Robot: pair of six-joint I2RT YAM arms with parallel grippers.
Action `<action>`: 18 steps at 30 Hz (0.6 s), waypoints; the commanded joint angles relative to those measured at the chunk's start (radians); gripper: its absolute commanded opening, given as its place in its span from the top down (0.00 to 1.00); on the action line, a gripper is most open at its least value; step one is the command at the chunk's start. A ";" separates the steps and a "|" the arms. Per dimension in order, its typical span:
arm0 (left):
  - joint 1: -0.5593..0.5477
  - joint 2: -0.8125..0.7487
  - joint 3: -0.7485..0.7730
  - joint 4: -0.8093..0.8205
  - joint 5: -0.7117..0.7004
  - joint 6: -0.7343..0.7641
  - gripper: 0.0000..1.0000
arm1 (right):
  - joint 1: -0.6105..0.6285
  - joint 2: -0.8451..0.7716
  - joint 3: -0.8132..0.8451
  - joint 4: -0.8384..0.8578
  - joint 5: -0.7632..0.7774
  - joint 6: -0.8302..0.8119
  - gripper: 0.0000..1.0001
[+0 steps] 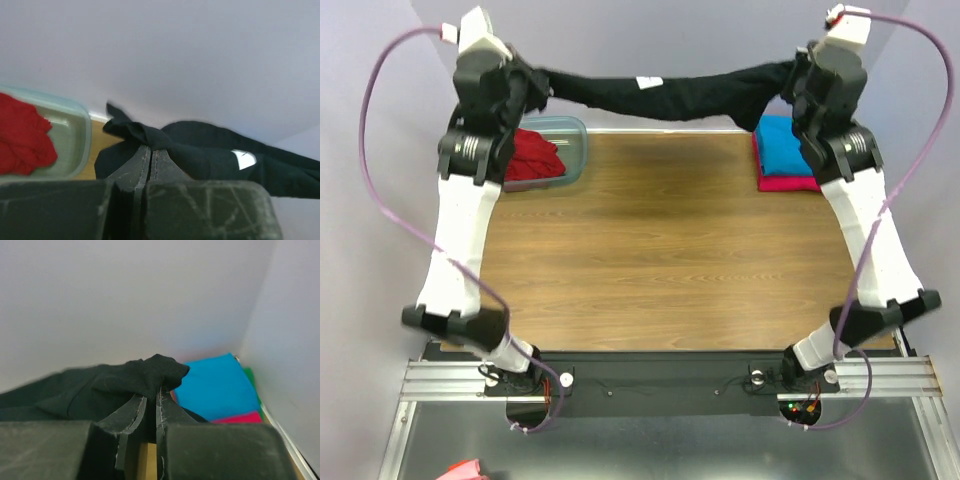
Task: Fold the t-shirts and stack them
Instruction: Flatten the tshirt out
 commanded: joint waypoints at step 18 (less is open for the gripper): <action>-0.014 -0.614 -1.305 -0.010 -0.143 -0.287 0.02 | -0.021 -0.296 -0.935 -0.150 -0.002 0.279 0.04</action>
